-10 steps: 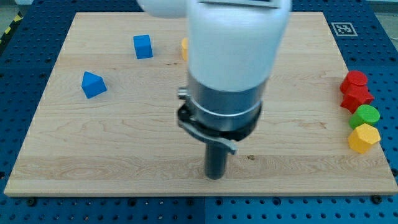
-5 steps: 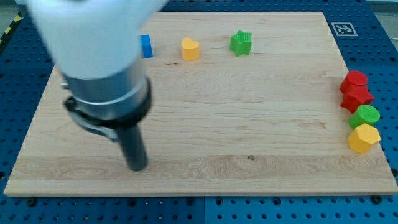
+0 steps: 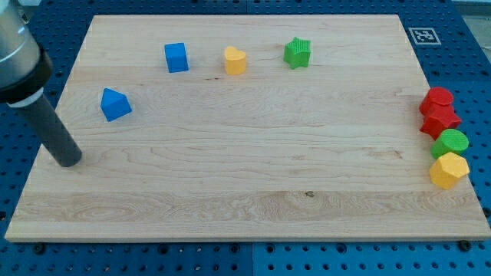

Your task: Push blue traingle towards right

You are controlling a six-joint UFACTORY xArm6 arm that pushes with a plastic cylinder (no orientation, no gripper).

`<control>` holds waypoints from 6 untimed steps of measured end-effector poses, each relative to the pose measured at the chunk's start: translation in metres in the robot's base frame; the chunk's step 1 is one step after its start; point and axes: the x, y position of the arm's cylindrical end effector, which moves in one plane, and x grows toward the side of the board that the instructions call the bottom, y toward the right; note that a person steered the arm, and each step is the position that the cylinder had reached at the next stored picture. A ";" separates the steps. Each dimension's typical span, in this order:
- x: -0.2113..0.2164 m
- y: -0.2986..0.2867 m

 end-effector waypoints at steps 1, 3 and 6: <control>-0.012 -0.013; -0.075 -0.019; -0.091 0.041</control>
